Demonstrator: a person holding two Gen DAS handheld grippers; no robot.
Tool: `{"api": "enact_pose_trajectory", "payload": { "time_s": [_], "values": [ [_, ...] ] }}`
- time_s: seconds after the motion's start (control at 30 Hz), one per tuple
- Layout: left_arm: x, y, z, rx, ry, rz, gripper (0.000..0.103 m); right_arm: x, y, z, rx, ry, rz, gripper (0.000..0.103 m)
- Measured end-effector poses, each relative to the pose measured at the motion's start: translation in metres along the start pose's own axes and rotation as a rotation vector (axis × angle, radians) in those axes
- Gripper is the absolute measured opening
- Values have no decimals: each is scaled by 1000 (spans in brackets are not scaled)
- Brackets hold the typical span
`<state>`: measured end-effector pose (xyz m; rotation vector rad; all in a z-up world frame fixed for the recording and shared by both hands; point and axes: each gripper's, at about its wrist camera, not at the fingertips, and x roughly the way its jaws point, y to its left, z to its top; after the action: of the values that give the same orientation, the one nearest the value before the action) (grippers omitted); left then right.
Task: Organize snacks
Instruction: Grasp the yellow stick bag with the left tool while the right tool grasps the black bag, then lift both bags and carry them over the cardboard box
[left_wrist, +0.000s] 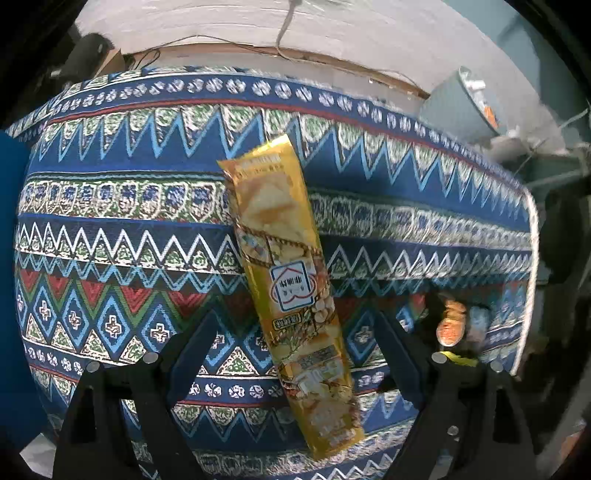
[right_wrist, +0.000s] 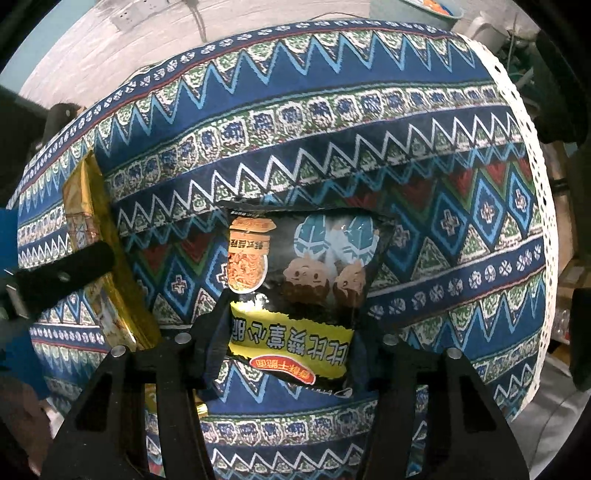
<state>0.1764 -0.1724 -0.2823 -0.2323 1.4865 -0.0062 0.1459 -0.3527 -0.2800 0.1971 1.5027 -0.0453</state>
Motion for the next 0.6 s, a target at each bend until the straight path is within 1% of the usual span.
{"api": "enact_pose_trajectory", "payload": {
  "time_s": [0.1, 0.17, 0.23, 0.27, 0.33, 0.37, 0.4, 0.53, 0.6],
  "values": [
    [9, -9, -6, 33, 4, 8, 88, 0, -2, -4, -2, 2, -6, 62],
    [12, -14, -11, 77, 3, 14, 88, 3, 1, -2, -9, -1, -10, 63],
    [13, -19, -16, 131, -5, 32, 79, 4, 0, -2, -3, -2, -13, 66],
    [18, -26, -18, 145, -5, 43, 68, 6, 2, 0, 4, -2, -12, 66],
    [20, -29, -21, 165, 9, 29, 59, 7, 2, -3, 16, -3, -8, 66],
    [21, -30, -23, 173, 18, 26, 50, 6, -1, -6, 18, -5, -7, 66],
    [21, -29, -26, 186, 24, 28, 43, 9, -2, -2, 18, -6, -7, 66],
    [17, -20, -37, 274, 22, 74, 38, 13, 5, 6, 7, -5, -22, 68],
    [14, -13, -41, 299, 18, 104, 36, 11, 7, 3, 0, -10, -27, 69]
  ]
}}
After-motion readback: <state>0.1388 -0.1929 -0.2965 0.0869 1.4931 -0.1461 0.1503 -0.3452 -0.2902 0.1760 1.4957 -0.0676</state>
